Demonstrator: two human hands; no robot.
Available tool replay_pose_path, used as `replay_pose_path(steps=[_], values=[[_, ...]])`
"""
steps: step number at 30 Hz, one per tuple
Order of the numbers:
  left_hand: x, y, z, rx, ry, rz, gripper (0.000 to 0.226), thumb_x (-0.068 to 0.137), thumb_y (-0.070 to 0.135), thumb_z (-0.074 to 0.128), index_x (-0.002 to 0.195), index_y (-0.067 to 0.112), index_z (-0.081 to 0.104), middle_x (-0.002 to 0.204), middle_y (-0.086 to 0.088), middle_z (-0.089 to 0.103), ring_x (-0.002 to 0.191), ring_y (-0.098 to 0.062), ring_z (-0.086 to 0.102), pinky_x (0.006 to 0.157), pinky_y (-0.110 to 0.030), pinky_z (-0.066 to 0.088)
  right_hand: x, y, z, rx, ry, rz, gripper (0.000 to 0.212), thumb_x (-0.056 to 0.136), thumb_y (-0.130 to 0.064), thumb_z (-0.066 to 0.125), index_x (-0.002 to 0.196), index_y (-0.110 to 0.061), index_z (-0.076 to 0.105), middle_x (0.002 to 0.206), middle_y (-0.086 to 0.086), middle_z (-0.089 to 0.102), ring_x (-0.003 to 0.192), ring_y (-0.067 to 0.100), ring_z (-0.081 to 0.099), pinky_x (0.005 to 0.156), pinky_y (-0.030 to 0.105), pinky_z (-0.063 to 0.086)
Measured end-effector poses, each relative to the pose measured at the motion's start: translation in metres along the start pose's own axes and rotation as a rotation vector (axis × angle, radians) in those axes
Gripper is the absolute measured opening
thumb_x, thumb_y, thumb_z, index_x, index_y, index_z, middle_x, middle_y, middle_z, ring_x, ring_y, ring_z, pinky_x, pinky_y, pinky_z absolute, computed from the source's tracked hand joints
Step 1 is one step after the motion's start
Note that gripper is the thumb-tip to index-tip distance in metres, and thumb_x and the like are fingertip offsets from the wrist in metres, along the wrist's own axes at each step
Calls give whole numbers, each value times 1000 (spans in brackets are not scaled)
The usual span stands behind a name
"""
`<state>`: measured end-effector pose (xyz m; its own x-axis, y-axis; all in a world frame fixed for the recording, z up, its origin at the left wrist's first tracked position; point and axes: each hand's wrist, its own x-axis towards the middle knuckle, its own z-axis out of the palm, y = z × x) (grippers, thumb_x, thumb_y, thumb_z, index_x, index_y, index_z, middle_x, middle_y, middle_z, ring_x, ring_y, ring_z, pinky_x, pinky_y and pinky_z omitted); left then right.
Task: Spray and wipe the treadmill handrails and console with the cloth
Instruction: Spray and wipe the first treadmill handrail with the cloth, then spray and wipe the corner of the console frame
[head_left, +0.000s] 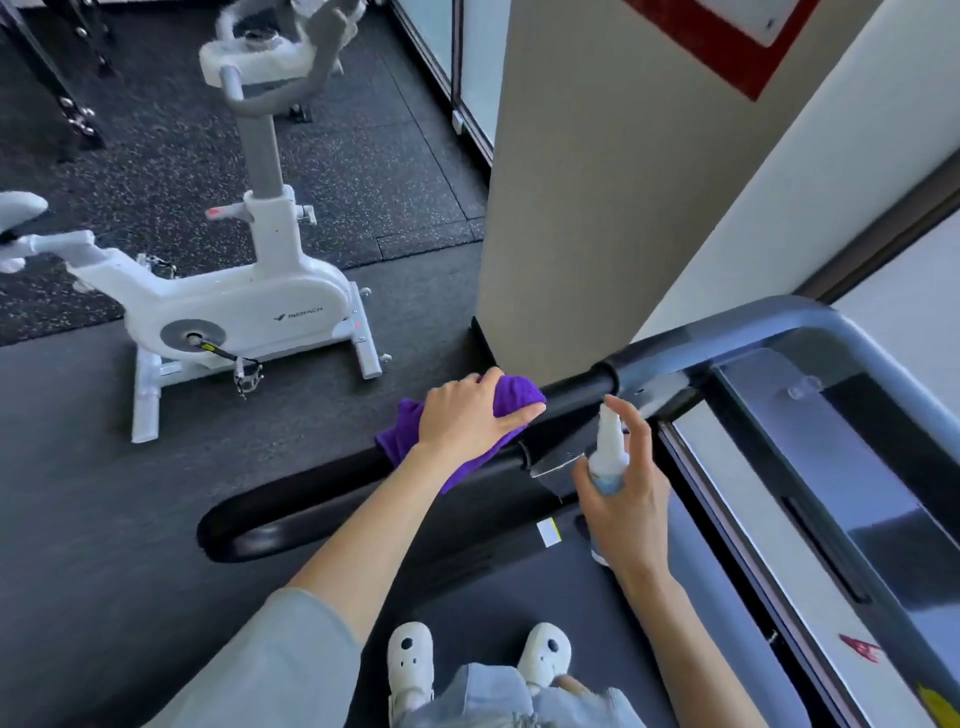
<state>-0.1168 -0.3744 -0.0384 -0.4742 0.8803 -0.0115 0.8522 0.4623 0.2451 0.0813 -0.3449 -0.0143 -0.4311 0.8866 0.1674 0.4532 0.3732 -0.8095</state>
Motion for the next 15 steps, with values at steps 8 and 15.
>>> replay_pose_path(steps=[8,15], values=[[35,86,17,73,115,9,82,73,84,39,123,20,52,109,-6,63,96,-30,61,76,-39,46,43,34,-59,-6,1,4,69,81,-2,62,131,-45,40,84,-19,56,59,11,46,58,21,41],[0,42,4,59,221,-117,84,70,87,37,102,15,65,85,-6,66,81,-33,64,67,-38,48,79,61,-102,-137,-7,68,72,81,-5,60,132,-47,34,77,-5,56,64,20,50,63,32,42]])
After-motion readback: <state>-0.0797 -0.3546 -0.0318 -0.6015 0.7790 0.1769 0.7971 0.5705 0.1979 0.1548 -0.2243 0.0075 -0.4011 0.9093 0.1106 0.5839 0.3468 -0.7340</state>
